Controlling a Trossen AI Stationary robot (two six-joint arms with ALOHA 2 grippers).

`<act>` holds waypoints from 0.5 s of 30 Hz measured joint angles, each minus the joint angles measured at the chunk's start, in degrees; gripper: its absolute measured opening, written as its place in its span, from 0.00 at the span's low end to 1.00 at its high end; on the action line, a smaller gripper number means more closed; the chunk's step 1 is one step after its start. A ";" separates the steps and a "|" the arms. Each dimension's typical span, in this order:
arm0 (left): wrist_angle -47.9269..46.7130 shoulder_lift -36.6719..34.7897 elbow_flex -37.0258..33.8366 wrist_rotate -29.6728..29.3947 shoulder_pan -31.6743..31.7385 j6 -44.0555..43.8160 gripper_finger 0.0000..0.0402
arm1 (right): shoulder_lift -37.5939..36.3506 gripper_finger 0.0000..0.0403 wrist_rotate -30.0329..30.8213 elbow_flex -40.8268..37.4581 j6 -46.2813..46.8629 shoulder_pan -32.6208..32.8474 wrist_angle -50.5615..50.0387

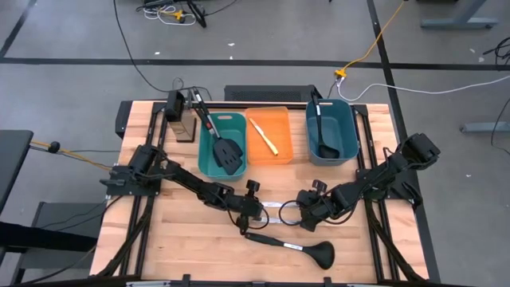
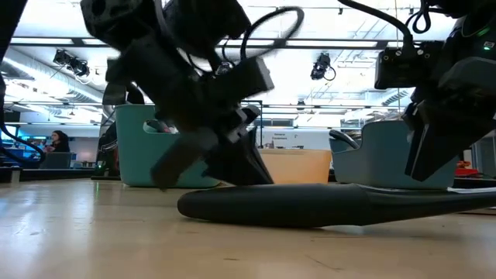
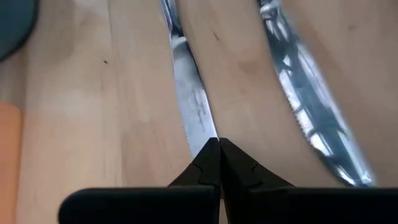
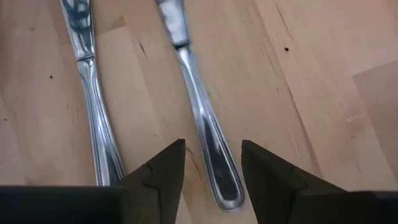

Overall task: Pick & Place Kitchen Items
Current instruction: Put the top silver knife into the orange bin

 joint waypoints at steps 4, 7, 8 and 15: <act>0.57 0.78 0.13 -0.57 0.04 -0.79 0.00 | 0.00 0.41 -0.49 0.00 -0.60 0.00 -0.03; 2.09 1.44 0.14 -0.36 0.07 -1.00 0.00 | 0.00 0.41 -0.49 0.00 -0.87 0.00 -0.05; 2.26 1.48 0.13 -0.33 0.07 -1.03 0.00 | 0.00 0.41 -0.49 0.00 -0.87 0.00 -0.05; 1.78 1.47 0.15 4.84 1.70 -4.27 0.00 | 0.00 0.41 -3.89 0.00 -1.95 -0.13 -1.97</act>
